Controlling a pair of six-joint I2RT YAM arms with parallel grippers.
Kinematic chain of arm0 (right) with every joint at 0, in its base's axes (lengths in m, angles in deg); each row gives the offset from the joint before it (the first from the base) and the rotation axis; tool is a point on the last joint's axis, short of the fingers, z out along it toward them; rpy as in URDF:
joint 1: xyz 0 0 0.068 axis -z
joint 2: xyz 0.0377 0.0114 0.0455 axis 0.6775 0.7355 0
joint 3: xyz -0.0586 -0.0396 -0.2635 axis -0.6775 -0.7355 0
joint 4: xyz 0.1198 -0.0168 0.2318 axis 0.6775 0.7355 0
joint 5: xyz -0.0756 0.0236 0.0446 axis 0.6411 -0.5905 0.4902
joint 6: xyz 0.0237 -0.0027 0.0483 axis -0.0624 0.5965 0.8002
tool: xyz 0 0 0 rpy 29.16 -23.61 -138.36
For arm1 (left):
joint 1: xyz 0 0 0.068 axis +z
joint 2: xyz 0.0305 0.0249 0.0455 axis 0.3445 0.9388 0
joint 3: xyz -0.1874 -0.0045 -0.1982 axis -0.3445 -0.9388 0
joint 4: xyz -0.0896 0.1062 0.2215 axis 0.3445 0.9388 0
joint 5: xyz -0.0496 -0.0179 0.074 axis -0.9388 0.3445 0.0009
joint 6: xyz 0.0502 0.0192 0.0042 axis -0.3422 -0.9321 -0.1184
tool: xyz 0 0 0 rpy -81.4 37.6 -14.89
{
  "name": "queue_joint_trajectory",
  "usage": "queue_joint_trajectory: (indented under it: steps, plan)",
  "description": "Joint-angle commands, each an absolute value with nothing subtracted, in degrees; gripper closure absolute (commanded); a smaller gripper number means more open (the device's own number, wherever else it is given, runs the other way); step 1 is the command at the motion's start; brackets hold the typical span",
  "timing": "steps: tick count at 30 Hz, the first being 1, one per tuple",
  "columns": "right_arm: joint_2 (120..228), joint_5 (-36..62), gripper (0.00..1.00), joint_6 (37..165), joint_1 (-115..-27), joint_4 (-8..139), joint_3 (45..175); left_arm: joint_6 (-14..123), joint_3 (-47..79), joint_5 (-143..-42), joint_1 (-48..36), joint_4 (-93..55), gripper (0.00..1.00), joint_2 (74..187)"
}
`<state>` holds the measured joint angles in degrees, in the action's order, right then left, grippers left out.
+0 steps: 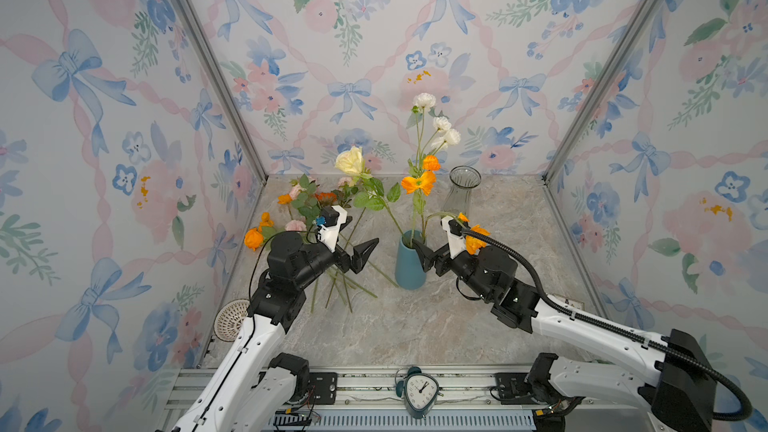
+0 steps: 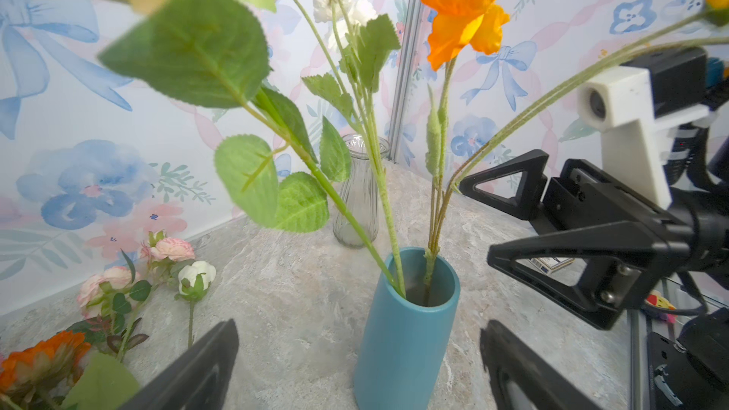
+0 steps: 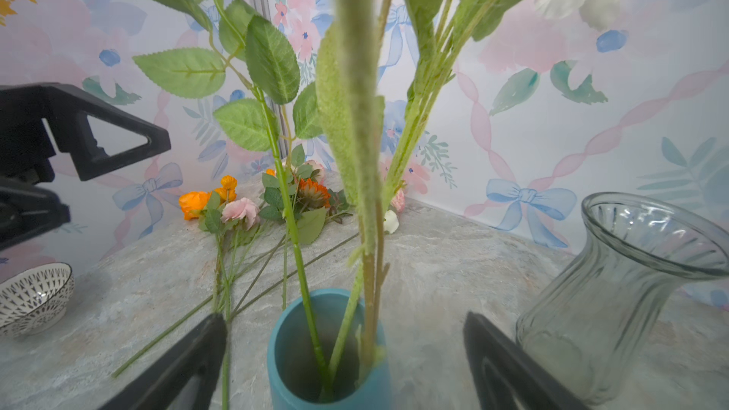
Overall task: Arrange the flowers into the vase
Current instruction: 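Open the right gripper and draw it back from the vase, then move the open left gripper down onto the stems in the flower pile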
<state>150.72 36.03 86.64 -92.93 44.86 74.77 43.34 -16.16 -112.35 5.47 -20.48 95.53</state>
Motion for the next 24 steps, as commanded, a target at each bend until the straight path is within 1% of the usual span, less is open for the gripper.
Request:
queue_joint_trajectory:
  steps: [1, 2, 6, 10, 14, 18, 24]
  plan:
    - [149.0, 30.2, 0.01, 86.5, -91.1, 56.5, 77.6, 44.7, -14.4, -111.1, 7.8, -19.5, 0.02, 96.0]
    - [148.7, 28.2, 0.00, 87.0, -90.4, 59.2, 78.2, 44.6, -14.4, -111.6, 8.5, -19.5, 0.02, 96.2]
    - [148.3, 22.6, 0.01, 86.8, -88.9, 68.2, 80.0, 44.6, -14.4, -112.8, 9.7, -19.5, 0.02, 96.6]
    - [147.0, 19.4, 0.02, 86.4, -89.2, 70.4, 78.2, 44.5, -14.4, -113.1, 9.7, -19.5, 0.02, 96.7]
    - [145.2, 19.3, 0.03, 86.7, -90.1, 73.8, 76.7, 44.3, -14.6, -112.1, 9.8, -19.6, 0.02, 96.9]
    - [142.1, 21.2, 0.03, 88.0, -91.0, 76.5, 73.3, 44.4, -14.6, -111.0, 9.9, -19.5, 0.02, 96.7]
    - [132.7, 22.9, 0.03, 89.6, -92.4, 81.0, 68.4, 44.2, -14.5, -108.5, 10.9, -19.0, 0.02, 96.5]
